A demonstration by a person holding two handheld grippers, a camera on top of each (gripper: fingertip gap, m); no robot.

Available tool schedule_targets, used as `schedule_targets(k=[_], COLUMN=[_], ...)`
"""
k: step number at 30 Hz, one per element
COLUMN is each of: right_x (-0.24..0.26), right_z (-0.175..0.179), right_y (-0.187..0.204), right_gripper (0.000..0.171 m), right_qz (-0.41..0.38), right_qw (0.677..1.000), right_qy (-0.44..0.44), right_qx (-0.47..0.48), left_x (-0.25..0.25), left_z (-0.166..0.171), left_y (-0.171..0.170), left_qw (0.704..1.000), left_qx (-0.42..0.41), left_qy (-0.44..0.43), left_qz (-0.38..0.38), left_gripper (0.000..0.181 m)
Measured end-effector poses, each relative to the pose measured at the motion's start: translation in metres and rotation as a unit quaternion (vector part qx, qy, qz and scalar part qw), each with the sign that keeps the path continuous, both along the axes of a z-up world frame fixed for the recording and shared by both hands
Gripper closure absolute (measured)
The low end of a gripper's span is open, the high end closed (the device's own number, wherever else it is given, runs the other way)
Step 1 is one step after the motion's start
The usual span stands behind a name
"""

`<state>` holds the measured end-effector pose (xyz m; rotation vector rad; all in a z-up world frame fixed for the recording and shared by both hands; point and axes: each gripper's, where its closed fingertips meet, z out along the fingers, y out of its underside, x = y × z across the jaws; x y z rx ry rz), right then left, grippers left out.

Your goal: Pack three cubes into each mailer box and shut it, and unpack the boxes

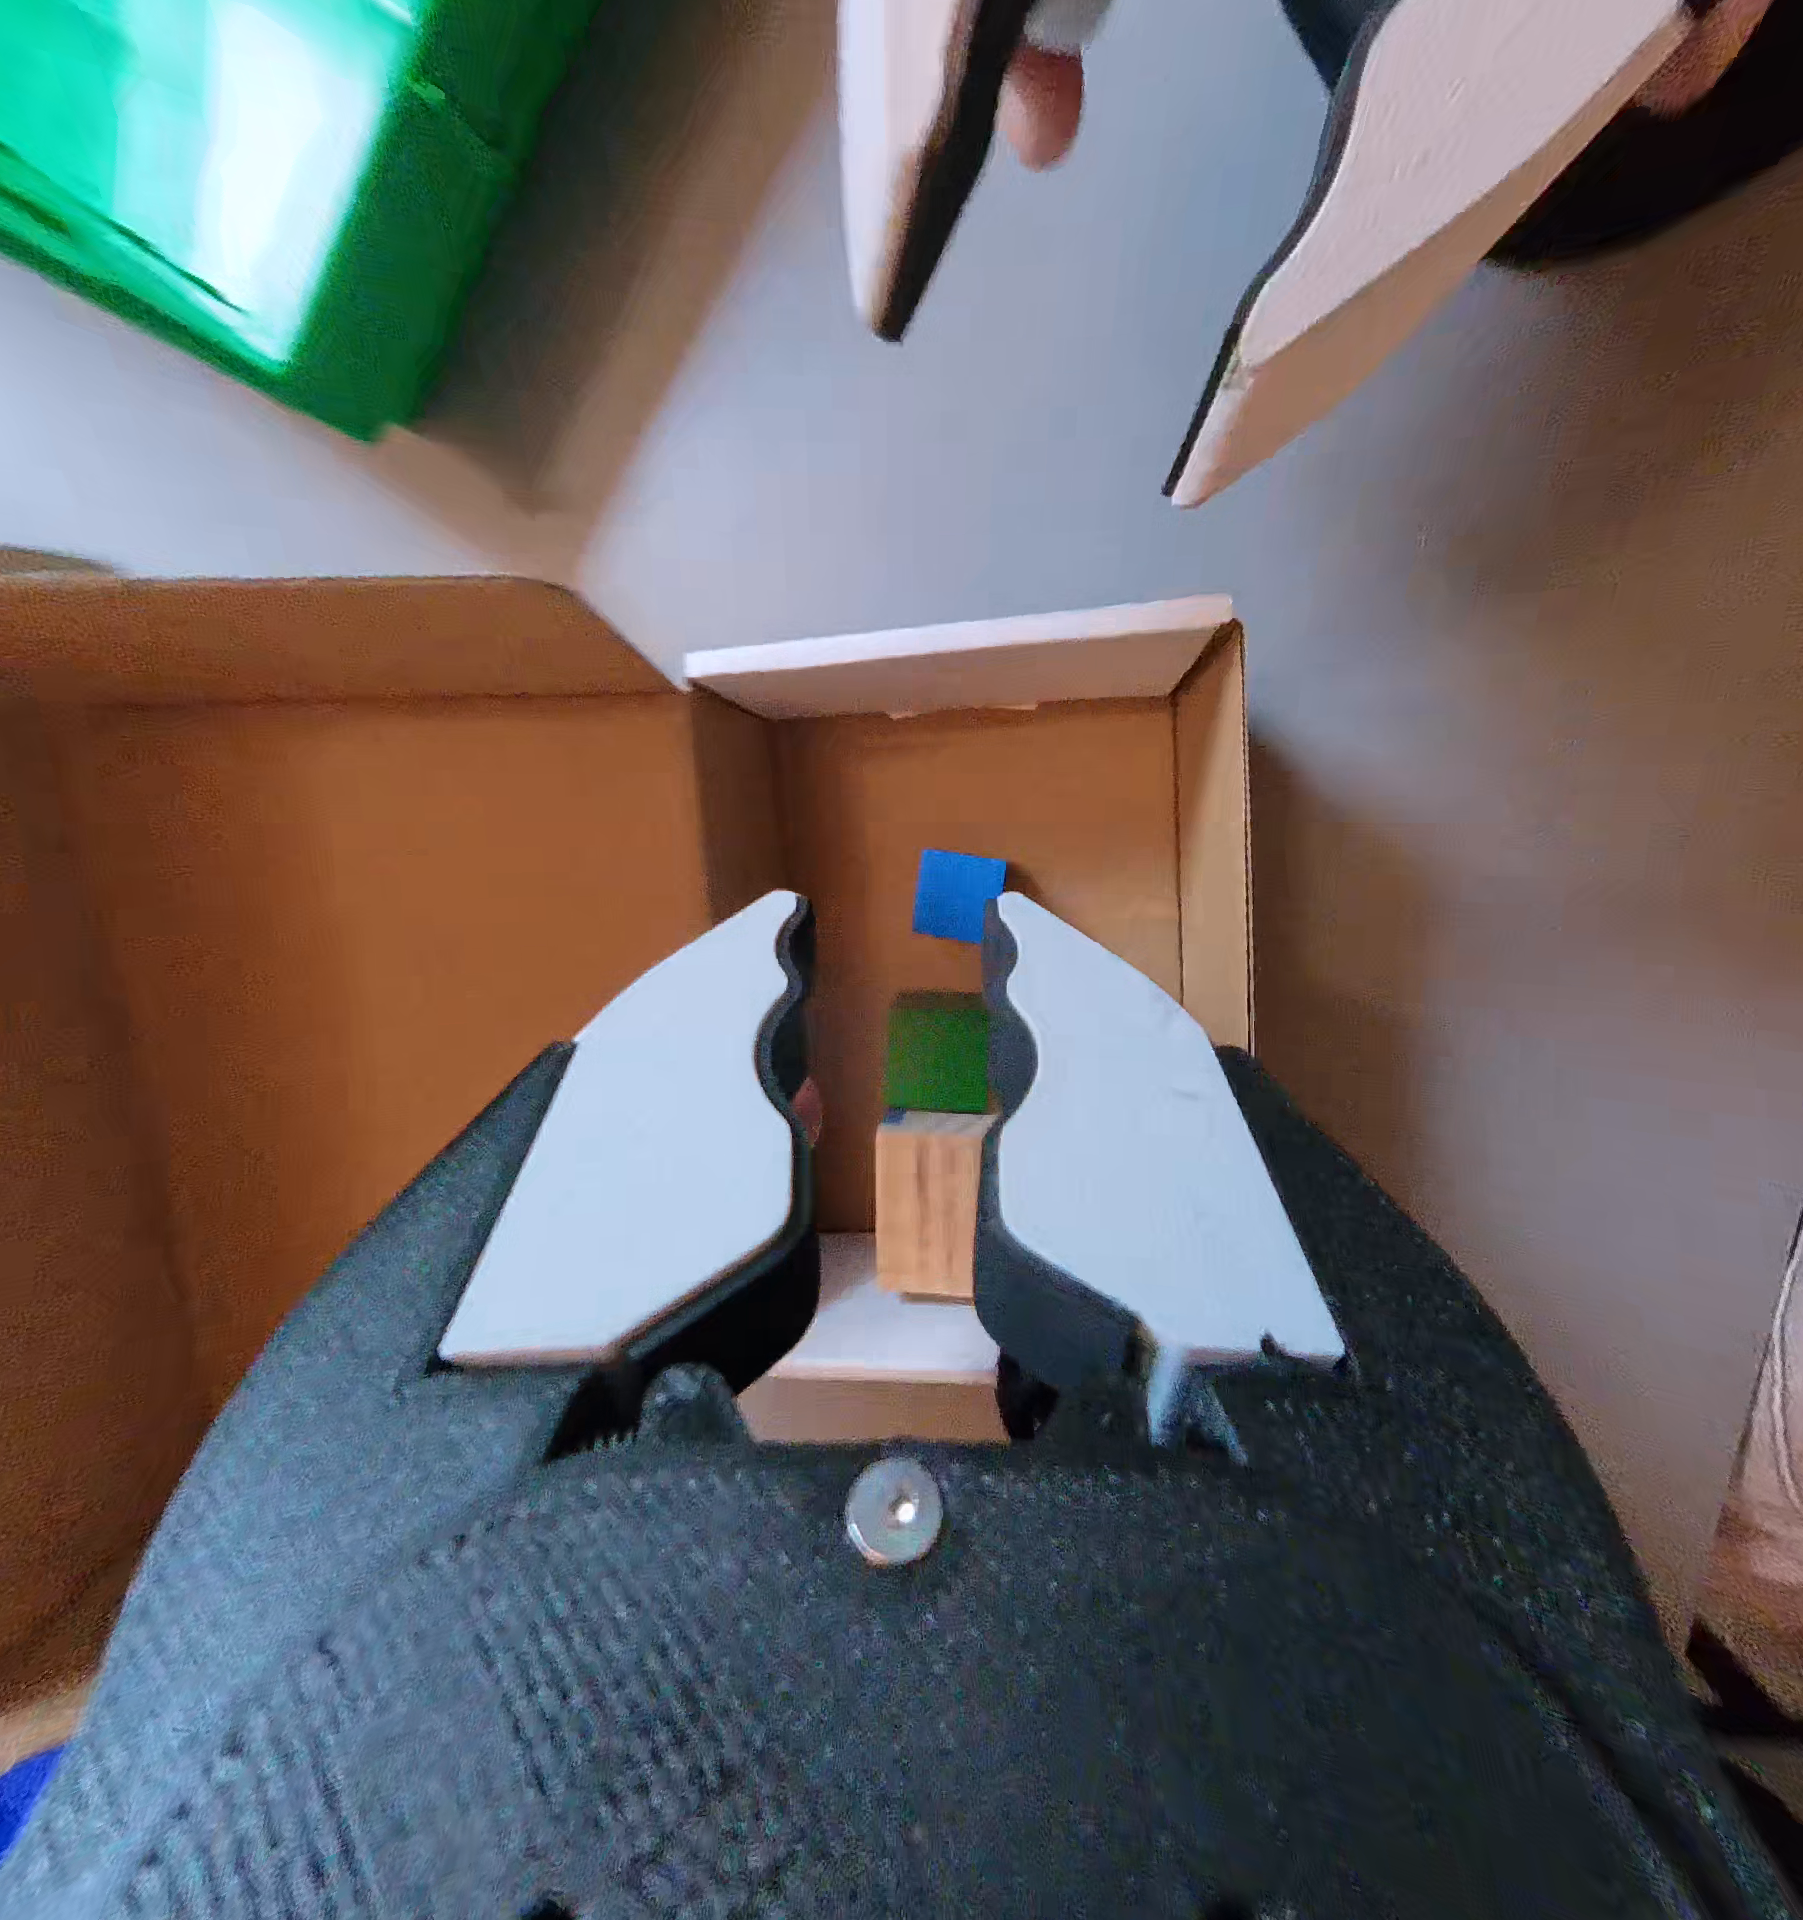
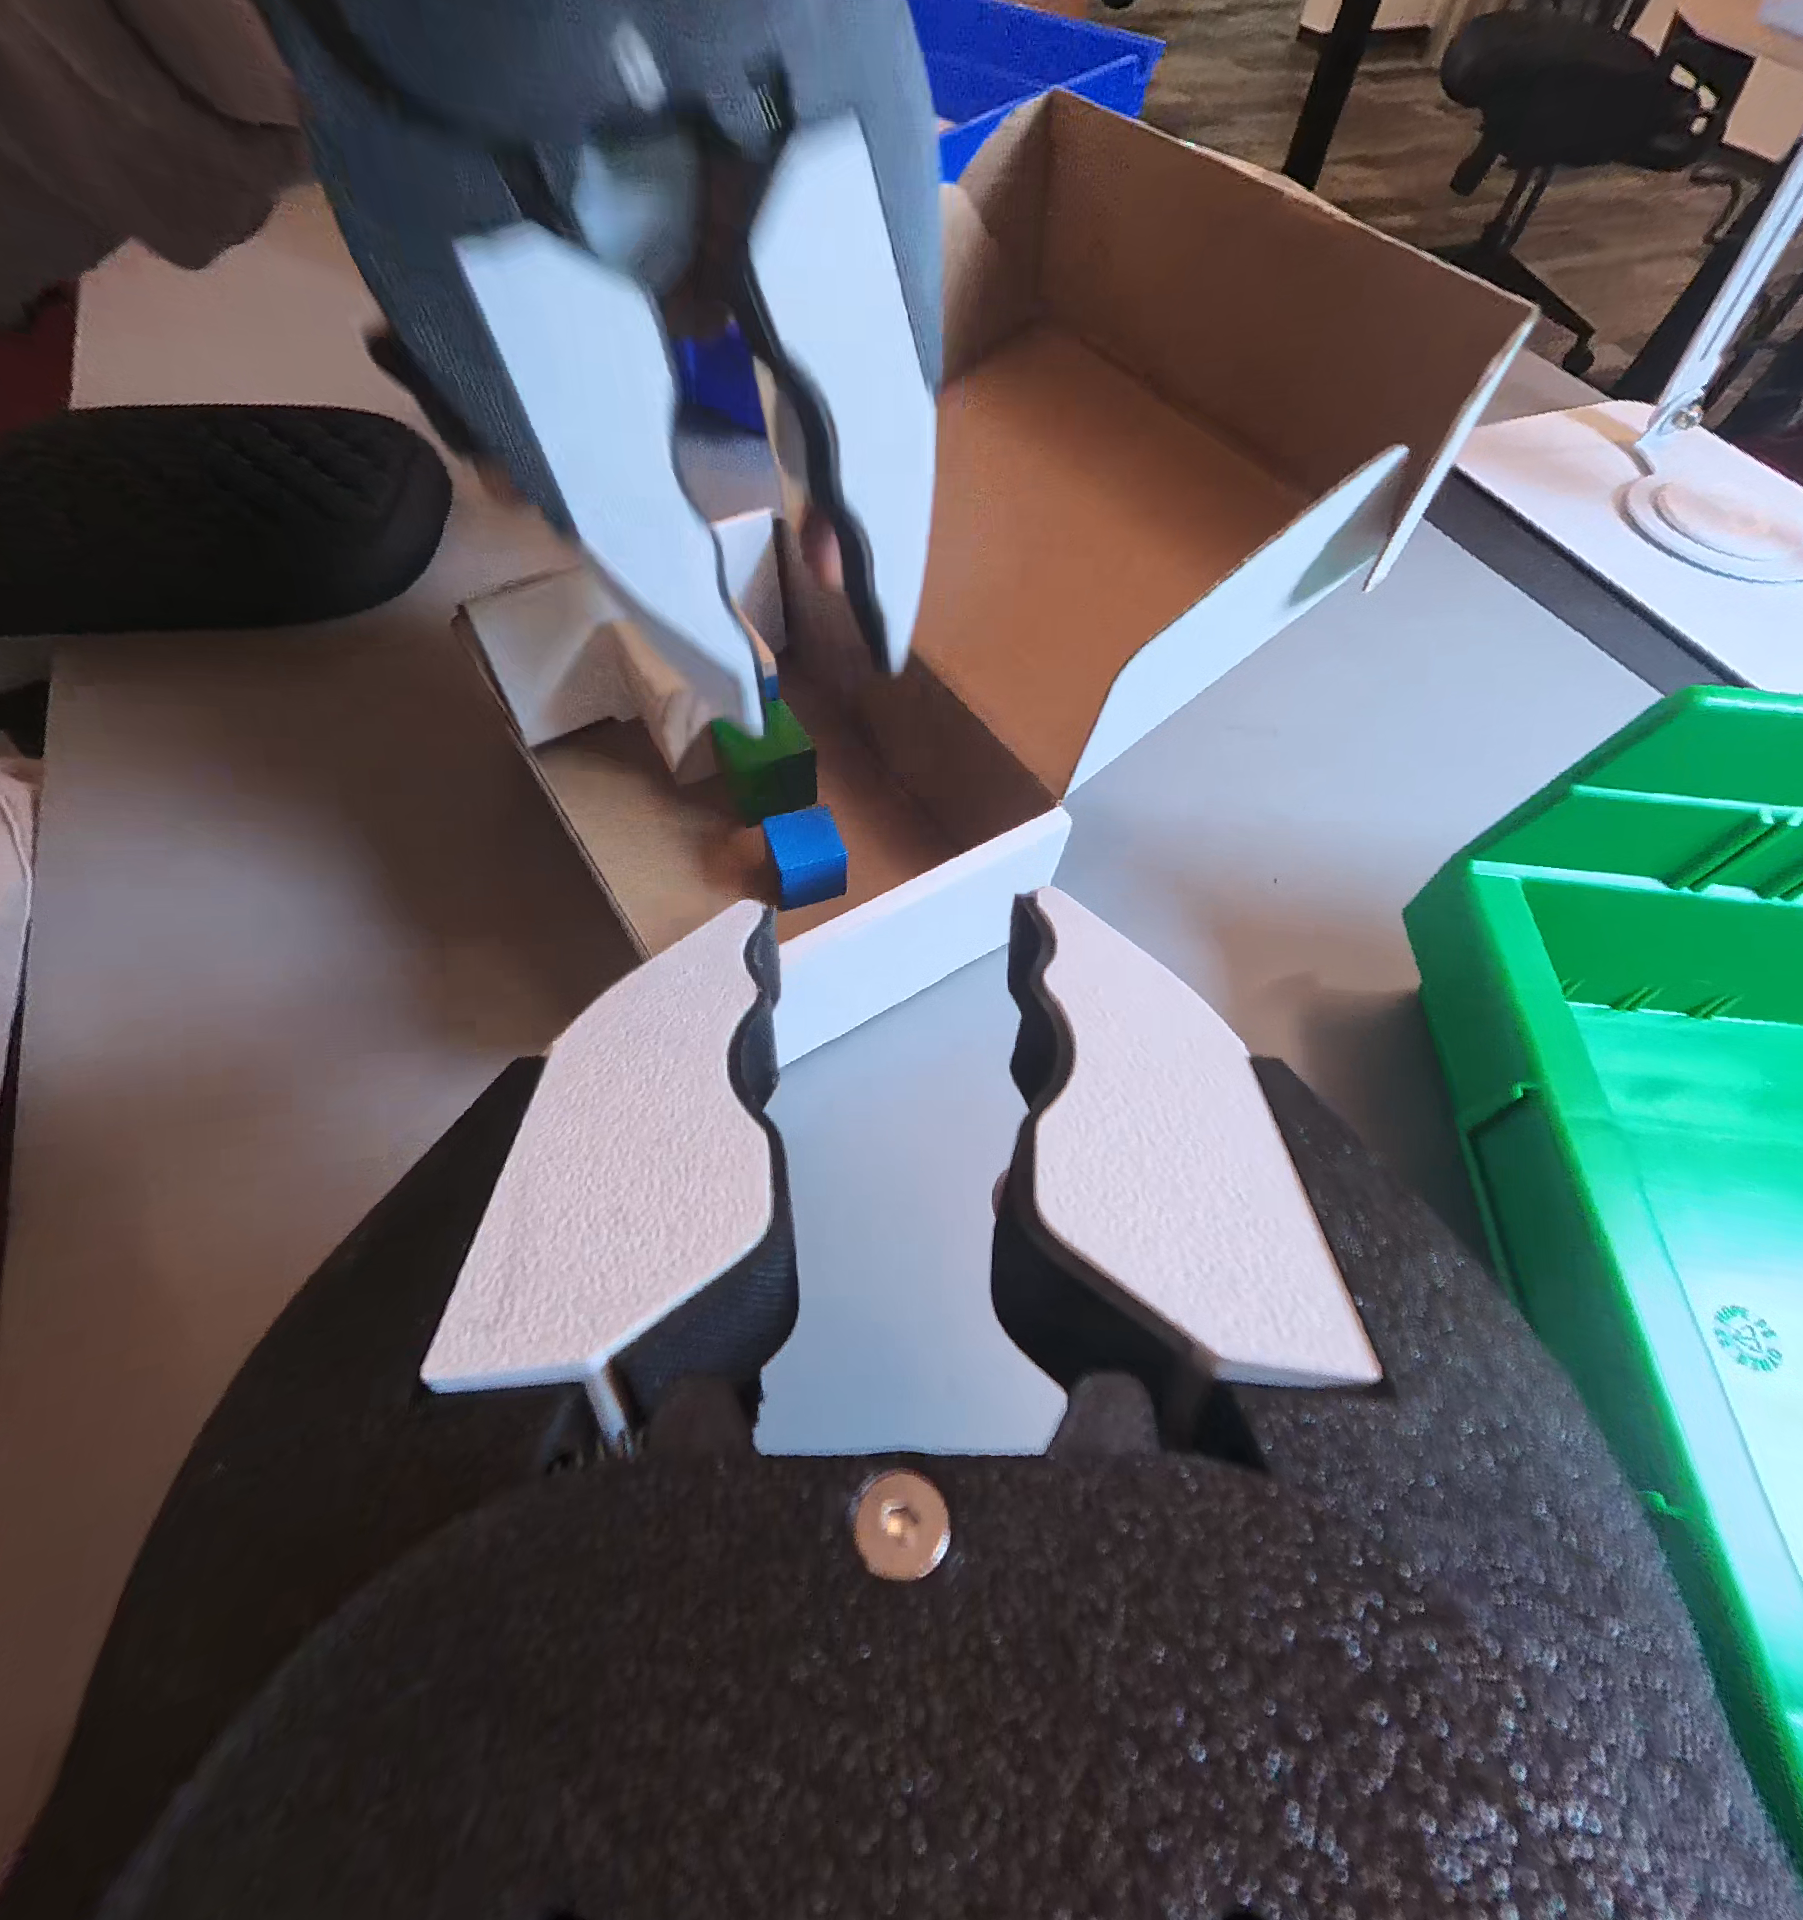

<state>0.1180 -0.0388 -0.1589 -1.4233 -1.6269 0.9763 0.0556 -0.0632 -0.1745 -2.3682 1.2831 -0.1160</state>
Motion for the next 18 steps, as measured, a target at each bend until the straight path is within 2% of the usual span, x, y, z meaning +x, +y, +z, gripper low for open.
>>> schedule_targets(k=[1, 3, 6, 8, 9, 11, 15, 17, 18], right_x=[-0.001, -0.004, -0.013, -0.023, -0.030, -0.043, -0.072, -0.081, -0.083], right_z=[0.000, 0.001, 0.002, 0.007, 0.012, 0.019, 0.017, 0.017, 0.018], right_y=[0.002, 0.007, 0.019, 0.029, 0.034, 0.041, 0.056, 0.056, 0.053], right_gripper=[0.130, 0.134, 0.137, 0.137, 0.137, 0.137, 0.137, 0.156, 0.156], right_qz=[-0.006, -0.023, -0.051, -0.072, -0.080, -0.097, -0.131, -0.131, -0.126], right_qw=[1.000, 0.999, 0.997, 0.996, 0.995, 0.994, 0.991, 0.991, 0.992], right_qy=[0.002, 0.006, 0.015, 0.020, 0.025, 0.023, -0.009, 0.001, 0.012], right_qx=[-0.009, -0.032, -0.053, -0.051, -0.050, -0.041, -0.023, -0.010, 0.005], left_x=[-0.008, -0.032, -0.095, -0.133, -0.143, -0.145, -0.118, -0.109, -0.108], left_z=[0.017, 0.050, 0.087, 0.086, 0.079, 0.061, 0.041, 0.041, 0.041], left_y=[0.002, 0.006, 0.008, -0.002, -0.007, -0.014, -0.010, -0.004, -0.003], left_qw=[0.999, 0.984, 0.914, 0.868, 0.855, 0.851, 0.864, 0.860, 0.858], left_qx=[0.037, 0.124, 0.268, 0.307, 0.302, 0.269, 0.217, 0.210, 0.216], left_qy=[-0.028, -0.094, -0.187, -0.223, -0.236, -0.265, -0.297, -0.319, -0.320], left_qz=[0.022, 0.088, 0.239, 0.322, 0.348, 0.366, 0.344, 0.340, 0.338], left_gripper=[0.151, 0.147, 0.141, 0.142, 0.142, 0.141, 0.141, 0.151, 0.159])
